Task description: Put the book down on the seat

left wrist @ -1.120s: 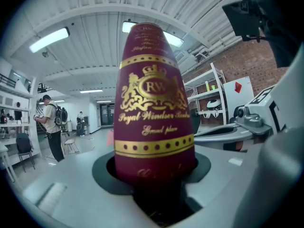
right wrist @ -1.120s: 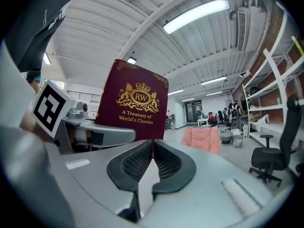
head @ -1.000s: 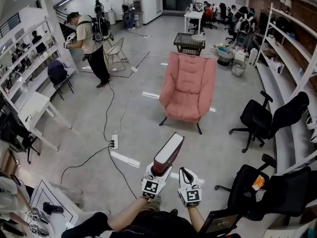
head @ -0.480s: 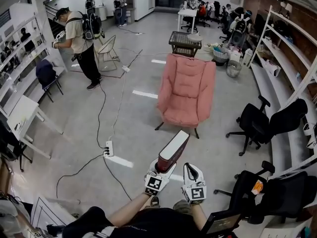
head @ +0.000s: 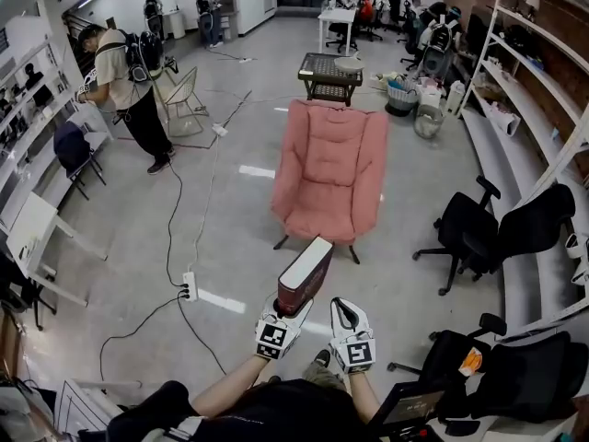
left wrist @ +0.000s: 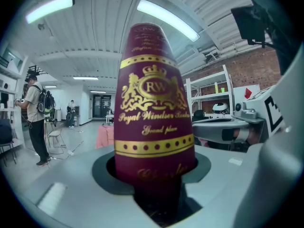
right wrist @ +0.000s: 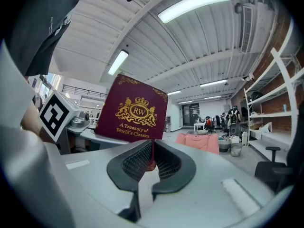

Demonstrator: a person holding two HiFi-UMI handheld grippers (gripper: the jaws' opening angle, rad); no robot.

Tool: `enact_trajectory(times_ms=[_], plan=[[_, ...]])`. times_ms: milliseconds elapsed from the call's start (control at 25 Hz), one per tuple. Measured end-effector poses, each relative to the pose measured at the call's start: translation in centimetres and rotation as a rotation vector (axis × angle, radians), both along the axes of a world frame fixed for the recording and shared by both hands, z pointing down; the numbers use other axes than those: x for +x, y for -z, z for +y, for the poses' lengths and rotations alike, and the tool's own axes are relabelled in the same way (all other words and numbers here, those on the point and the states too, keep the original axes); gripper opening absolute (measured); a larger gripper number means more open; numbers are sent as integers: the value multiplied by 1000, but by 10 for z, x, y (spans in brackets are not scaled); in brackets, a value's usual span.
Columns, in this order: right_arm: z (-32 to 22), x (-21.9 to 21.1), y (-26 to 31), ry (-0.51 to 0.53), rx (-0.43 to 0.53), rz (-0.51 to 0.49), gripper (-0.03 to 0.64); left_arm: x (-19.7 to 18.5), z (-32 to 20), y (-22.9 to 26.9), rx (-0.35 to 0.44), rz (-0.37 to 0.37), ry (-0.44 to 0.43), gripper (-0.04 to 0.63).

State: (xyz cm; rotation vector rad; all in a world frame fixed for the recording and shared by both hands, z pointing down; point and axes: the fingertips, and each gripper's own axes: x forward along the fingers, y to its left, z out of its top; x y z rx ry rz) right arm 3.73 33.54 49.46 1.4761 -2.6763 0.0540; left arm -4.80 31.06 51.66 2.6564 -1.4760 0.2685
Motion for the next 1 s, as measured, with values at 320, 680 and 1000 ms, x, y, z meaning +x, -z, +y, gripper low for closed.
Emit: enact_trajectory(times_ms=[320, 680, 1000], plan=[[-91, 89, -14, -42, -43, -92, 25, 65, -56, 19, 30, -1, 13, 229], [-157, 55, -35, 19, -94, -113, 26, 46, -134, 2, -7, -5, 58, 229], [-241, 20, -10, -18, -56, -65, 26, 20, -242, 5, -10, 69, 22, 229]])
